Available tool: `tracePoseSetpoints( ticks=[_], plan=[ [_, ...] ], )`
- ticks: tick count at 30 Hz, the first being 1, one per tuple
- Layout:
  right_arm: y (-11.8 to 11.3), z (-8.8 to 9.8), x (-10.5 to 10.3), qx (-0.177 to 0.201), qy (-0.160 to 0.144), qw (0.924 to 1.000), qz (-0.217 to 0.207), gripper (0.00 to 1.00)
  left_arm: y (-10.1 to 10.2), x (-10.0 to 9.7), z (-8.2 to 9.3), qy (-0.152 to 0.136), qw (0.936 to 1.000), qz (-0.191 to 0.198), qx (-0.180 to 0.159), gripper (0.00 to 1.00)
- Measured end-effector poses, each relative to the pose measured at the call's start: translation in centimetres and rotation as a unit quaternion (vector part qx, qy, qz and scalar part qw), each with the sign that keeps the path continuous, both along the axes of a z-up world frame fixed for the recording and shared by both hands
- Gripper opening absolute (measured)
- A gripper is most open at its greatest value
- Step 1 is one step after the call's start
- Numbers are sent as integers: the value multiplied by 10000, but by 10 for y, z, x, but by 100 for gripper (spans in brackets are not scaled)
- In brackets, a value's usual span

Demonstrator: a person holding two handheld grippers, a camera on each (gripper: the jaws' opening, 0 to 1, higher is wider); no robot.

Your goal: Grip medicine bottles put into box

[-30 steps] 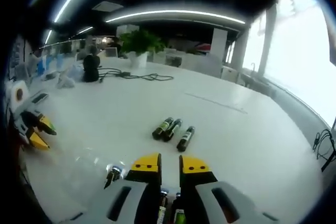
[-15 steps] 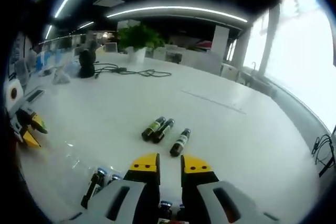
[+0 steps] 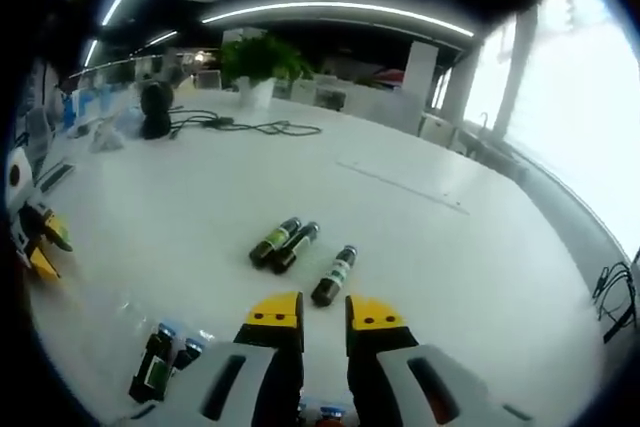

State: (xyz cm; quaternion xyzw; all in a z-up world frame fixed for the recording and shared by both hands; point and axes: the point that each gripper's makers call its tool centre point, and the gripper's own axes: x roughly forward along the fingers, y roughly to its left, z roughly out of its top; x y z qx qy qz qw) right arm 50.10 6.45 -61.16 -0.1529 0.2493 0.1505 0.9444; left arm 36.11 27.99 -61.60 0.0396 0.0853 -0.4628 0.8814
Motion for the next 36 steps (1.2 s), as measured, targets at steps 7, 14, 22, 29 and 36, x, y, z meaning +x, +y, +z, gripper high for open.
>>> tracePoseSetpoints(
  ticks=[7,14,22,29,36],
  plan=[
    [0,-3,8,-12,57,10000,-10,12,0,0,0,3,10000,1,-5,14],
    [1,-4,17,-13,92,10000,-36,13,0,0,0,1,10000,-1,2,14],
    [-1,-9,27,-44,169,9998,-71,13,0,0,0,6,10000,-1,-7,14],
    [0,-16,35,-62,260,9996,-81,13,0,0,0,5,10000,-4,-12,14],
    [2,-21,43,-30,333,9994,-120,13,0,0,1,9,10000,-5,-17,14]
  ],
)
